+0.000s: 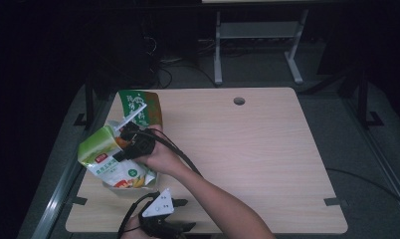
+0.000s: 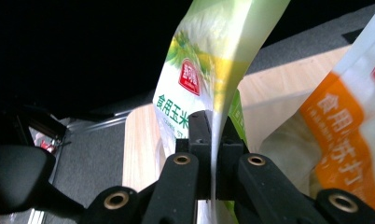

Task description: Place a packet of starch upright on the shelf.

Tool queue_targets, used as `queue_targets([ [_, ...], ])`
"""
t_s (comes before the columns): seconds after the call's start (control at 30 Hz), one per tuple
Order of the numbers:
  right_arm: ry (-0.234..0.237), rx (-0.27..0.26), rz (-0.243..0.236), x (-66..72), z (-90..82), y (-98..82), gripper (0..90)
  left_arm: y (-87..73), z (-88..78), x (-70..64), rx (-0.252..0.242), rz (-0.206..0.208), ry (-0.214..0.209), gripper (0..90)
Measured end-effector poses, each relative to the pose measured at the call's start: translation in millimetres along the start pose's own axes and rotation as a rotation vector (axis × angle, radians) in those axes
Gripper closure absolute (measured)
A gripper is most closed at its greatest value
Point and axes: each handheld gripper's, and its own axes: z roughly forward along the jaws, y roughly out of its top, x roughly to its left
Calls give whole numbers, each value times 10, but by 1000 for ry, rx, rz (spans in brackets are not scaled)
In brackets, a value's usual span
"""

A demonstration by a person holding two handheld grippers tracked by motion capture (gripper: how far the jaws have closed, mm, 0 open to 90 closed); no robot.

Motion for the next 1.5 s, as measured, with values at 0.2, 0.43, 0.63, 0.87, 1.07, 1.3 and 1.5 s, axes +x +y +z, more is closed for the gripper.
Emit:
queue_targets([
  [0.2,18,30,11,-53,49,-104,817,-11,-1,30,2,2,1,313],
  [0.43,-22,39,-30,-35,-59,-146,837,-11,12,31,5,0,1,313],
  [0.63,-15,50,-12,-52,-118,-247,866,-9,9,39,13,10,6,314],
  [0.87,-14,69,8,-90,-166,-388,871,-6,25,51,11,4,8,313],
  [1.07,-3,72,19,-120,-196,-462,857,-3,23,72,8,-3,11,313],
  [1.3,5,52,20,-146,-305,-539,732,9,25,95,3,-18,18,310],
  [1.5,-10,33,37,-173,-489,-590,676,28,35,114,7,-27,18,308],
])
